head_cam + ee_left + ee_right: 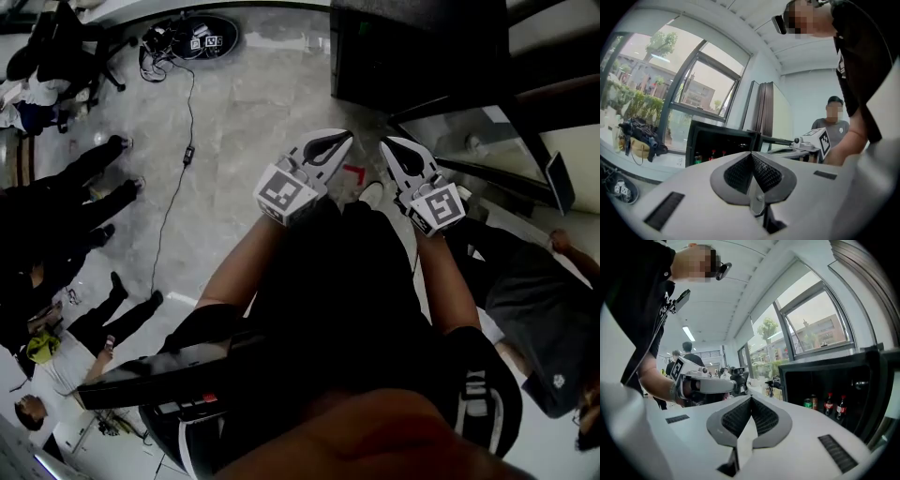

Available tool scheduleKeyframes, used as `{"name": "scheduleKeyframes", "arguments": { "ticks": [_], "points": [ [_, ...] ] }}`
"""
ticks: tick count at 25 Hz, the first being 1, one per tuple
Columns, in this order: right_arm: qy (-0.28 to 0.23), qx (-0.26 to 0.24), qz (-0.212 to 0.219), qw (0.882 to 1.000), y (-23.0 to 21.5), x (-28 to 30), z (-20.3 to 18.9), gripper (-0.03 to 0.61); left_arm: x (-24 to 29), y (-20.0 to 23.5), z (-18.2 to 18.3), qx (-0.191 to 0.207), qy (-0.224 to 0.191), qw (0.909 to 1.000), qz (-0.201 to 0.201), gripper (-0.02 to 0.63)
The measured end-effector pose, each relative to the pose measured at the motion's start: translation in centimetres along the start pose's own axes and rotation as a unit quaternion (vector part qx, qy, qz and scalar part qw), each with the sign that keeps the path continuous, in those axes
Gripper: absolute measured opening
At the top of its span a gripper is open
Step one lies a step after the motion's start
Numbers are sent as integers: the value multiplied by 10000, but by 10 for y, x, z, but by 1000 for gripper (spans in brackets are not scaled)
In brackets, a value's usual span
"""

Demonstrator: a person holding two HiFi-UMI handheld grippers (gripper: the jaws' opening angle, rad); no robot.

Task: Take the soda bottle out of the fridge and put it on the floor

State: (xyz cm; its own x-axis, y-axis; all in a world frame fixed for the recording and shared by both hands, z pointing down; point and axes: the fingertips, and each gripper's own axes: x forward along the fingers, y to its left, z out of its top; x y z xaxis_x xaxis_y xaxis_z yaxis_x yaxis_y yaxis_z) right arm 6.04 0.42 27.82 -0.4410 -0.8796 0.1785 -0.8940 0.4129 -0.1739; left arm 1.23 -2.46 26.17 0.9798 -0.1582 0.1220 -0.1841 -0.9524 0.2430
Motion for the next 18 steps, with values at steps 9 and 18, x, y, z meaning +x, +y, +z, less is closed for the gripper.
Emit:
{"name": "scheduleKeyframes", "arguments": {
  "ticks": [9,18],
  "points": [
    [-448,-835,74,9955,59,-24,95,12,-23,-53,53,472,-59,9978,-462,5],
    [-719,-835,214,9937,82,-43,145,12,-52,-69,106,746,-268,9960,-414,5]
  ]
}}
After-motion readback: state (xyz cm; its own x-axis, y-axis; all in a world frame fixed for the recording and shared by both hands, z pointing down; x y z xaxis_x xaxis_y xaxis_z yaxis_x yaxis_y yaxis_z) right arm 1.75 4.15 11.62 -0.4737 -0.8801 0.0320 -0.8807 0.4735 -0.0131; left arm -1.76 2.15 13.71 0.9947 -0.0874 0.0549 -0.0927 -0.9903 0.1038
